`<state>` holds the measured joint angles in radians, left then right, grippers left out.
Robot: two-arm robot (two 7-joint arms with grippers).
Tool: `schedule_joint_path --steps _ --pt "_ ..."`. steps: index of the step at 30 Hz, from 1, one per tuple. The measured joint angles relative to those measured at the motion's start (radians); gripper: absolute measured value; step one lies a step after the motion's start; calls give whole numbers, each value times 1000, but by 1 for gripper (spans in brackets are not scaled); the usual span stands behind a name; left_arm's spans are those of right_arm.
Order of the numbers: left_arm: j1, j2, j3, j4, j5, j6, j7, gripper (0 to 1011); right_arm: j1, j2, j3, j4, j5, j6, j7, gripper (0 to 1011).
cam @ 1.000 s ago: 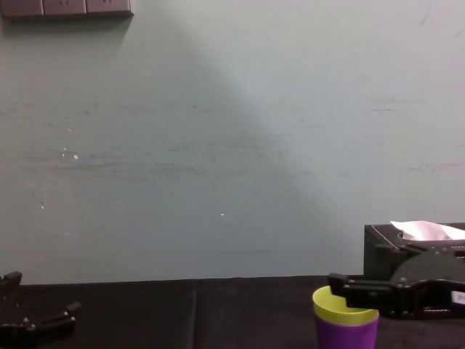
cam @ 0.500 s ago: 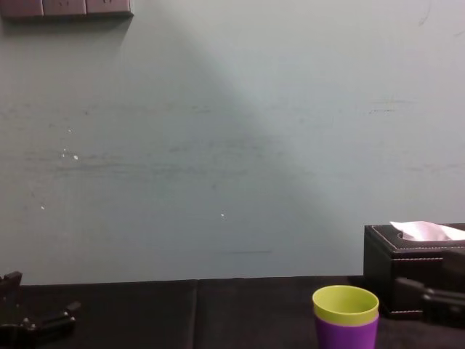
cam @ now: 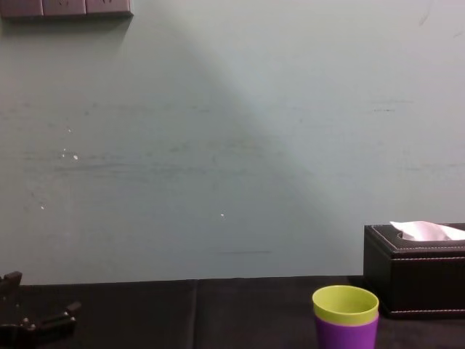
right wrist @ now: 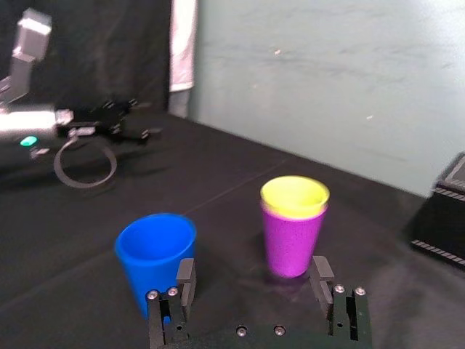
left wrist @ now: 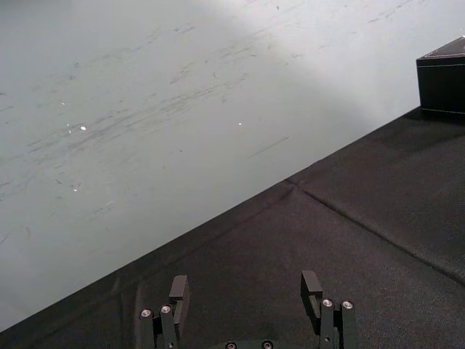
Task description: Stack the three plastic cups sequentially using one hand.
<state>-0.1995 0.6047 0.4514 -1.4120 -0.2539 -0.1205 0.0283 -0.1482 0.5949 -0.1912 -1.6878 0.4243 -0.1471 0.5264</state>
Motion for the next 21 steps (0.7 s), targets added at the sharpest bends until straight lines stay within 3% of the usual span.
schedule_joint_path --steps 10,21 --pt "0 0 0 0 0 0 0 1011 22 34 -69 19 -28 -6 61 1003" --pt "0 0 0 0 0 0 0 1012 84 23 -141 49 -56 23 70 1003"
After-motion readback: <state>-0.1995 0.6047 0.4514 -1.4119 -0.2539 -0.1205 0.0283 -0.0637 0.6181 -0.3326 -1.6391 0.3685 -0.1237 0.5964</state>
